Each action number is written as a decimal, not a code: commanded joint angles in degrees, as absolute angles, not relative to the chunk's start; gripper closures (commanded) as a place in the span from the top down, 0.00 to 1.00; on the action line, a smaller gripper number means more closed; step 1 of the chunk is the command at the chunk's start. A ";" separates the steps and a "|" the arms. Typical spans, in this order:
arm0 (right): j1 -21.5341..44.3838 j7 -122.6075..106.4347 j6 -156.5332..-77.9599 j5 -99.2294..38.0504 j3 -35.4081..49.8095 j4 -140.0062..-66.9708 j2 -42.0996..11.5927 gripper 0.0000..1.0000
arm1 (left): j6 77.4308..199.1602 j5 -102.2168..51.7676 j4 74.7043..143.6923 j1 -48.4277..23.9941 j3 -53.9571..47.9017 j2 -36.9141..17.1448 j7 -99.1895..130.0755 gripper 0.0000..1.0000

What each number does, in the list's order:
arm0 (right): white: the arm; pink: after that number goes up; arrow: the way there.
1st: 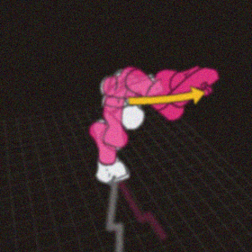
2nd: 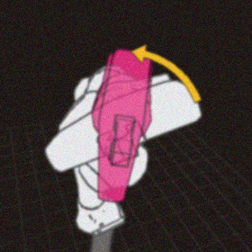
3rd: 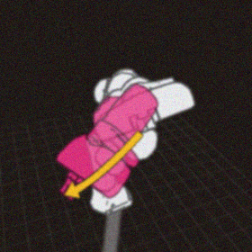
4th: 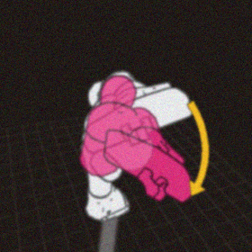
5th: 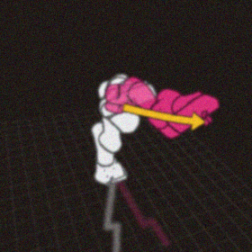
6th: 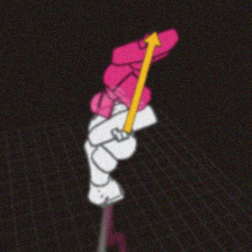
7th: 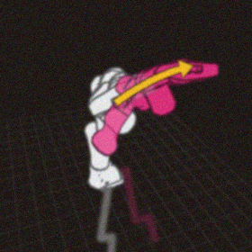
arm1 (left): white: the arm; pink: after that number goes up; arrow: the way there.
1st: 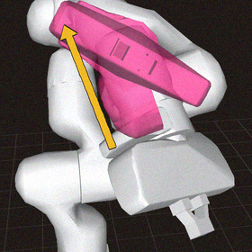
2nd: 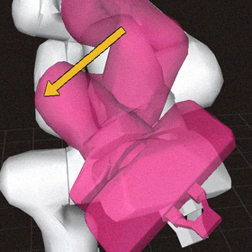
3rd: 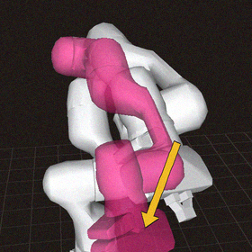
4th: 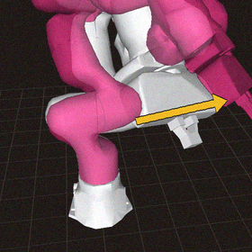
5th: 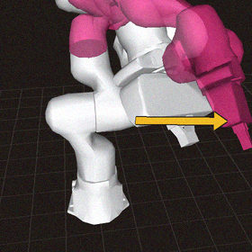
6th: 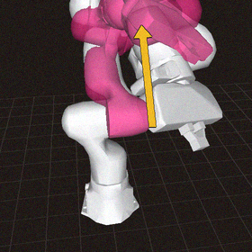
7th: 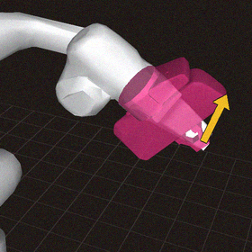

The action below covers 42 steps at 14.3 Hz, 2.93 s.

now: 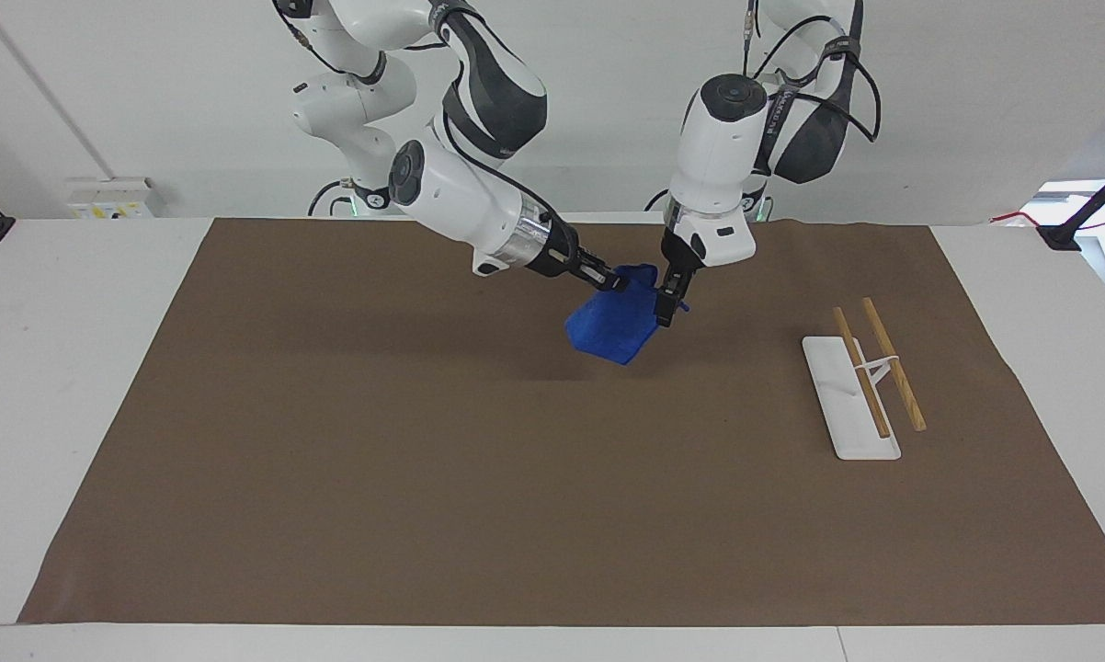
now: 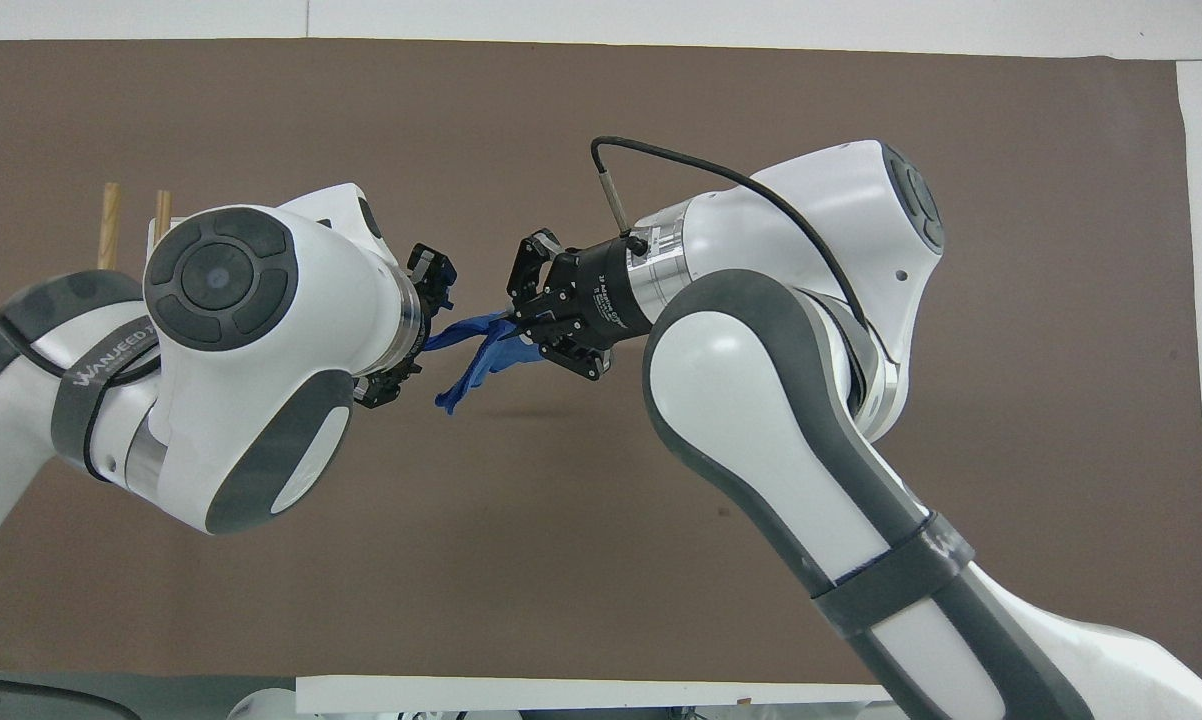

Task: Right arm passes towel to left arm to hang
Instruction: 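Grasp the towel with the left gripper and open the right gripper, then move the towel over the white rack while the right gripper withdraws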

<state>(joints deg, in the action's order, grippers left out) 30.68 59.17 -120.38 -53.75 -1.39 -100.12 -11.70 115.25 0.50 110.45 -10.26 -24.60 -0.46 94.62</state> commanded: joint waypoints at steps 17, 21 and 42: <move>30.85 58.81 -120.32 -54.41 -1.41 -99.76 -11.87 0.87 | 117.77 -0.35 111.45 -10.20 -24.52 0.09 98.79 0.00; 31.46 50.74 -120.32 -47.06 -1.49 -99.58 -11.87 1.00 | 117.07 3.14 110.92 -10.37 -24.70 0.09 96.09 0.00; 0.18 -4.48 -77.61 6.07 -2.37 -82.44 -0.97 1.00 | 116.62 13.53 105.64 -1.41 2.97 0.70 37.63 0.04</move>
<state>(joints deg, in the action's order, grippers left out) 0.30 -3.18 -79.76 5.45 -3.09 -83.29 0.24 115.21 12.36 105.95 -1.49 0.34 1.14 41.85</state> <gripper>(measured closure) 0.000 0.965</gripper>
